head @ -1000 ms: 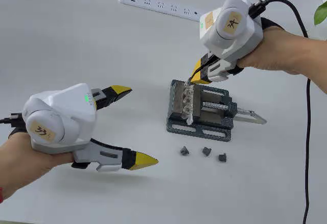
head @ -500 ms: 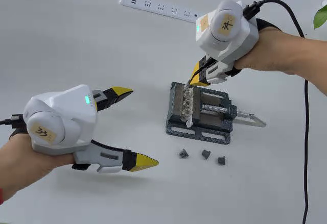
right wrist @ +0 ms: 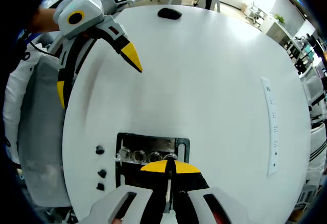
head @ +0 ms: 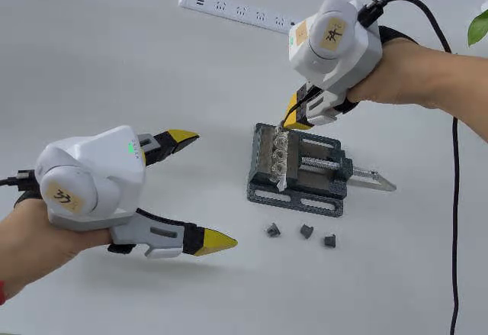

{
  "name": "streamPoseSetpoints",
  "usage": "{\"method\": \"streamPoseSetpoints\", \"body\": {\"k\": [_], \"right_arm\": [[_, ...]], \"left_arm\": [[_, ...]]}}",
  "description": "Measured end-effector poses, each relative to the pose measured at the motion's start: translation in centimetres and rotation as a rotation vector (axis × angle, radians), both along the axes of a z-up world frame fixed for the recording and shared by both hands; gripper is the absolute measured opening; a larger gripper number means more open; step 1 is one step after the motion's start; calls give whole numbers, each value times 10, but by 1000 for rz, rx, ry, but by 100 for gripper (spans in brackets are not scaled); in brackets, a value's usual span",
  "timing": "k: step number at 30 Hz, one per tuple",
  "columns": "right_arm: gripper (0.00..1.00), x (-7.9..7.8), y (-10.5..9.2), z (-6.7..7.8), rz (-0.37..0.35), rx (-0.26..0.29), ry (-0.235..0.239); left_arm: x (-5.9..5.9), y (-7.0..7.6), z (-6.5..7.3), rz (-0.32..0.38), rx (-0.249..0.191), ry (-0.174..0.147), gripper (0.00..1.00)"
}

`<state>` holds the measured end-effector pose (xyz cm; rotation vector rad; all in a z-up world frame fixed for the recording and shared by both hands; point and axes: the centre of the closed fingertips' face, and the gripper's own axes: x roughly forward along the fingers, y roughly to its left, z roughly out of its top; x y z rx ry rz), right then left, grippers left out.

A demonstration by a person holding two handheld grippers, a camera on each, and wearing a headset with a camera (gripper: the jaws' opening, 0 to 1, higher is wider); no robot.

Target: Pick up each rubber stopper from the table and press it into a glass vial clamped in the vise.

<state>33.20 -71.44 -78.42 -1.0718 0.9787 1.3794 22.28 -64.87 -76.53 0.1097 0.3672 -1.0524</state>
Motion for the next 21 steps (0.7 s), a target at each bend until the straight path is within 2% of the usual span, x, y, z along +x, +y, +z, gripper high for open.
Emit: {"method": "streamPoseSetpoints", "body": {"k": [12,17,21], "right_arm": [[0,-1,1,0,6,-21,5],[0,0,-1,-1,19,-46,8],[0,1,-1,-1,1,-64,22]], "left_arm": [[2,0,-1,1,-3,-2,91],[2,2,-1,7,-4,-1,91],[2,3,0,13,-5,-2,92]]}}
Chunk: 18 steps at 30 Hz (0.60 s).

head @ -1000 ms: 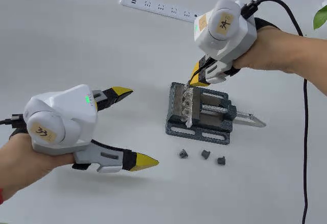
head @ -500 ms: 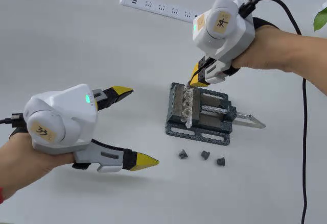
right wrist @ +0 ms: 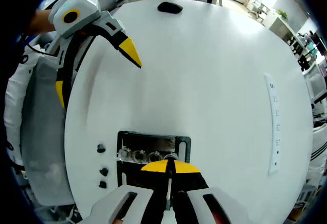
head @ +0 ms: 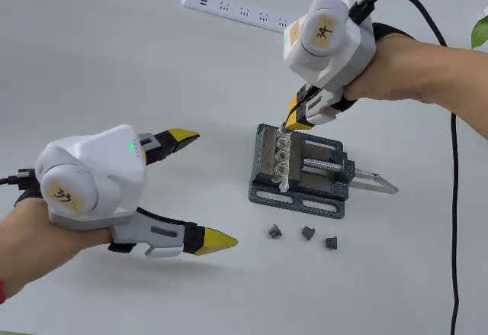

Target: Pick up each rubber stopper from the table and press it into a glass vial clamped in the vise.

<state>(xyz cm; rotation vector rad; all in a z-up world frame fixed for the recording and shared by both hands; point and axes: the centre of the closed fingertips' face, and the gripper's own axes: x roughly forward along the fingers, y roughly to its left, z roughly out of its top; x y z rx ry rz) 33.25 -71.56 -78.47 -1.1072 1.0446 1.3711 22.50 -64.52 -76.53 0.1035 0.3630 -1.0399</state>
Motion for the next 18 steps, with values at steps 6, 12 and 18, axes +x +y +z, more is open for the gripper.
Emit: {"method": "streamPoseSetpoints", "body": {"k": [6,12,18], "right_arm": [[0,-1,0,0,-7,-18,-2],[0,1,-1,0,-14,-25,-5],[0,1,-2,0,-10,-31,-12]], "left_arm": [[0,0,1,2,-1,-1,91],[1,-2,2,0,-3,-2,91],[0,-2,3,-1,-1,-1,91]]}}
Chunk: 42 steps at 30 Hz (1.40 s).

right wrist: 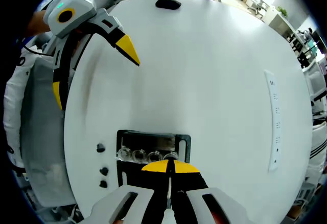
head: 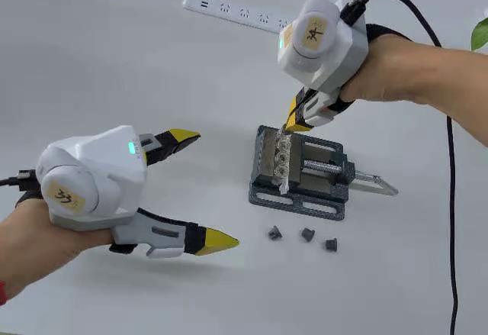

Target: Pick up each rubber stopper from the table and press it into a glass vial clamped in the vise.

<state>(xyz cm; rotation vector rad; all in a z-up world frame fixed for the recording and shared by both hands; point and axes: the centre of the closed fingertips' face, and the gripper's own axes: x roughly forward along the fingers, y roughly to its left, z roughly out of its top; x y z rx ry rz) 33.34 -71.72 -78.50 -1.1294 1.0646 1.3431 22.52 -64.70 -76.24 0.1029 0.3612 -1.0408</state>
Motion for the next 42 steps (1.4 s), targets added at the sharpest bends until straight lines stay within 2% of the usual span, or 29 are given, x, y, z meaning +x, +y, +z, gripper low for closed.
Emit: {"method": "streamPoseSetpoints", "body": {"k": [8,10,14,27,33,42], "right_arm": [[0,-1,1,0,-25,23,-2],[0,0,1,1,-77,62,17],[0,3,1,1,-121,110,14],[0,-1,2,3,-131,151,-2],[0,-1,-2,5,-130,141,-3],[0,-1,-10,18,-154,176,-22]], "left_arm": [[-1,-2,2,-4,1,-6,91],[-1,-3,4,-5,1,-10,91],[-1,-4,7,-3,0,-11,91],[-4,-4,11,-4,10,-14,91],[-3,-2,11,-1,10,-13,91],[-3,-3,11,-12,15,-16,92]]}}
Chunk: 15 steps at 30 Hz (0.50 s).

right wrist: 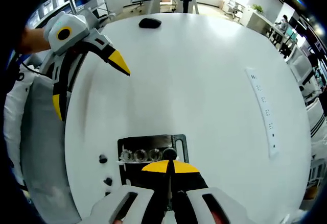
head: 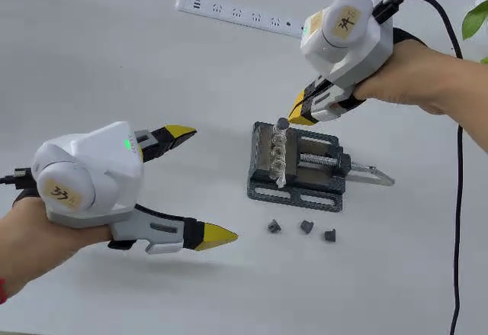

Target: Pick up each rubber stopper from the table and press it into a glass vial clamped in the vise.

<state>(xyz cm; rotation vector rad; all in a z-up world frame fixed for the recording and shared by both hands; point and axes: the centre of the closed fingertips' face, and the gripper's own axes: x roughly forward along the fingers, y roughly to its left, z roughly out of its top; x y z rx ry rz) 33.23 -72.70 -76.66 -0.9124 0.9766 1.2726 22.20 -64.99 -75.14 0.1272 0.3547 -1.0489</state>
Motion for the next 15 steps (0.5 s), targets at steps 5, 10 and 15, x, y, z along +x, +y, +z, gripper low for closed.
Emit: {"method": "streamPoseSetpoints", "body": {"k": [5,10,15], "right_arm": [[0,0,-5,4,-18,17,-9],[3,-2,-9,12,-42,48,-21],[8,-4,-14,18,-72,84,-34]], "left_arm": [[-1,-2,3,-7,5,-5,92],[-2,-2,5,-14,13,-9,92],[-3,-2,8,-21,21,-13,92]]}}
